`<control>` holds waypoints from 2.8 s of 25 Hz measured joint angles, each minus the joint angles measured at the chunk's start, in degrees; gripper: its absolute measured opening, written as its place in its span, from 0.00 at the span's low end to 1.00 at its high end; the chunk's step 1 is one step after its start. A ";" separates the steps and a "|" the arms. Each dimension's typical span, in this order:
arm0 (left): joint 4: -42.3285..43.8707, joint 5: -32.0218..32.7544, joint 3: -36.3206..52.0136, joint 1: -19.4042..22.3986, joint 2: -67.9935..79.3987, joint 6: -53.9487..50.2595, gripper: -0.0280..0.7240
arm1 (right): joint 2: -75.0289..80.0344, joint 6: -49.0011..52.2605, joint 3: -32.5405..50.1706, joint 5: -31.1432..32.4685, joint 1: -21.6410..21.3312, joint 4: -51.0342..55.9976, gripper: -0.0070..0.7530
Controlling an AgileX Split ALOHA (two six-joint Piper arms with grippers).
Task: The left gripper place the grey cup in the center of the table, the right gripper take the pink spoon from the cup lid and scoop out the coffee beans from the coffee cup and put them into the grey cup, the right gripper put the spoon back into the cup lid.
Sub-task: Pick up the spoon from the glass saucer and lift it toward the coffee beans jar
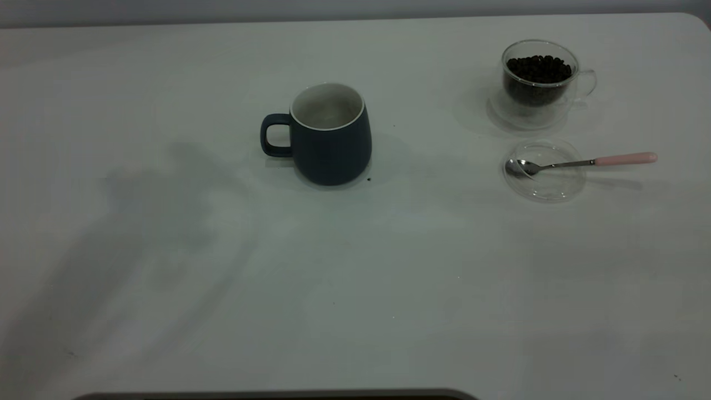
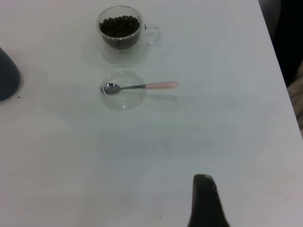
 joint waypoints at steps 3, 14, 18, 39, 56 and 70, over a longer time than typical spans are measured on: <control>0.00 0.00 4.57 0.00 -7.90 -4.00 0.79 | 0.00 0.00 0.00 0.00 0.00 0.00 0.71; 0.00 0.00 42.08 0.00 -38.44 -13.94 0.79 | 0.00 0.00 0.00 0.00 0.00 0.00 0.71; -0.11 -0.38 55.25 -0.05 -50.37 -16.54 0.79 | 0.00 0.00 0.00 0.00 0.00 0.00 0.71; 1.03 -2.61 66.41 3.49 -80.04 -19.40 0.79 | 0.00 0.00 0.00 0.00 0.00 0.00 0.71; 1.08 -1.92 66.41 18.81 -89.79 -19.40 0.79 | 0.00 0.00 0.00 0.00 0.00 0.00 0.71; 1.08 -1.81 66.41 18.81 -89.79 -19.40 0.79 | 0.00 0.00 0.00 0.00 0.00 0.82 0.71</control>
